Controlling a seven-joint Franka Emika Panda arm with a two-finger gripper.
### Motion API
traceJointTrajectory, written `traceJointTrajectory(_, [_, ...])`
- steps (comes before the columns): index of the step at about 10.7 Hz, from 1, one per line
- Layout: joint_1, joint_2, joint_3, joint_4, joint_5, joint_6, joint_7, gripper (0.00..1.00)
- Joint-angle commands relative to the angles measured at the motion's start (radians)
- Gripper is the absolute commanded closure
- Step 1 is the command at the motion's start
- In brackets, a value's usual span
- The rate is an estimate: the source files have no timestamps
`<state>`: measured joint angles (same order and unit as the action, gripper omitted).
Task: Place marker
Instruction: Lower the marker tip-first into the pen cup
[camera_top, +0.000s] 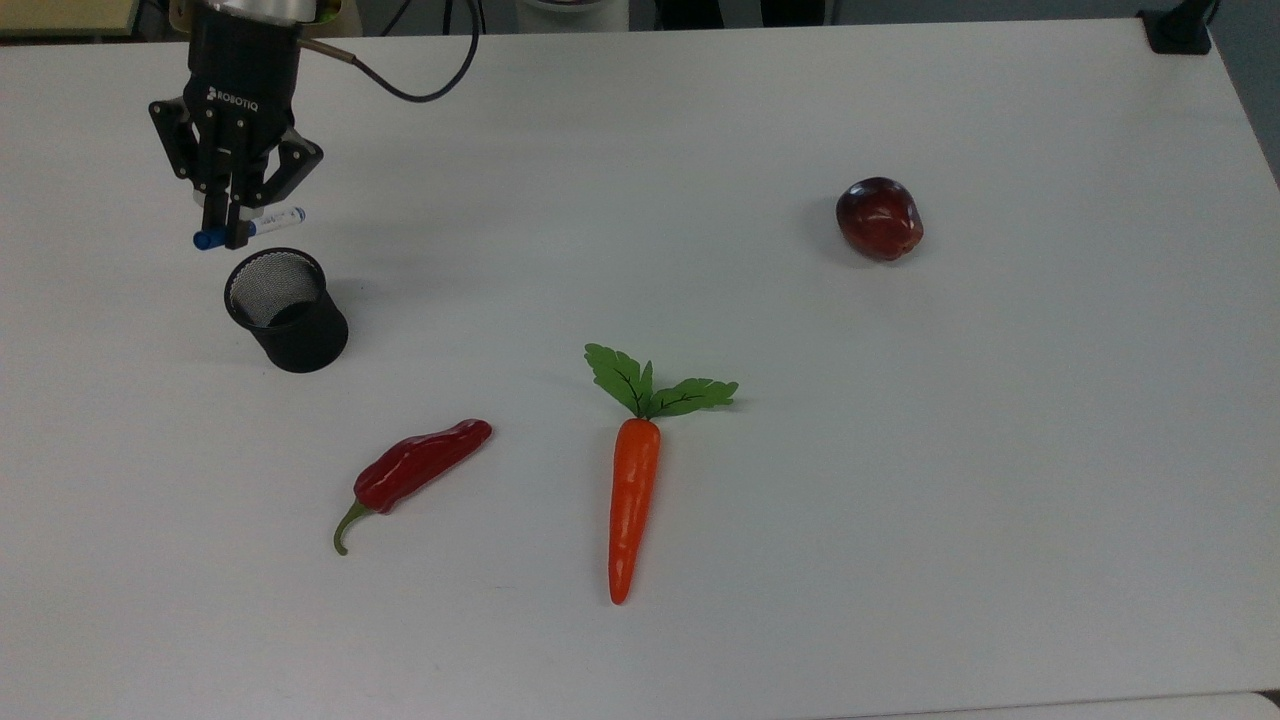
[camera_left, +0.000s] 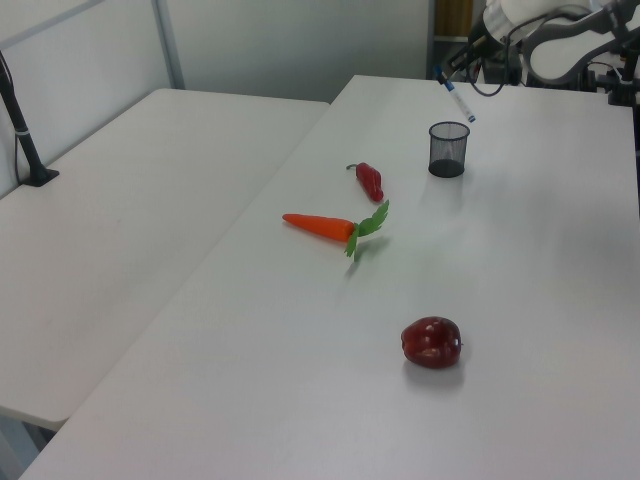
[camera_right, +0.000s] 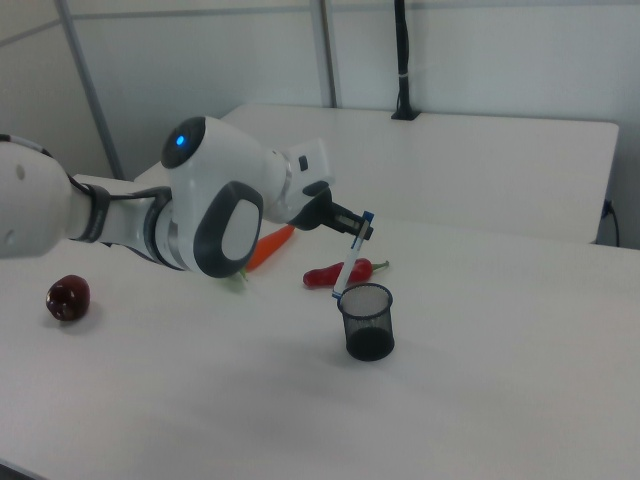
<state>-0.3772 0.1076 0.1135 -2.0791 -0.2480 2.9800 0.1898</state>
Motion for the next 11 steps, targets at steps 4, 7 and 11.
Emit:
traceJointTrajectory(4, [-0.037, 0.101, -0.001, -0.004, -0.019, 0.238, -0.007, 0.88])
traceJointTrajectory(7, [-0.034, 0.116, 0.000, -0.002, -0.019, 0.247, -0.007, 0.86])
traceJointTrajectory(11, [-0.025, 0.130, 0.000, -0.001, -0.019, 0.248, -0.007, 0.45])
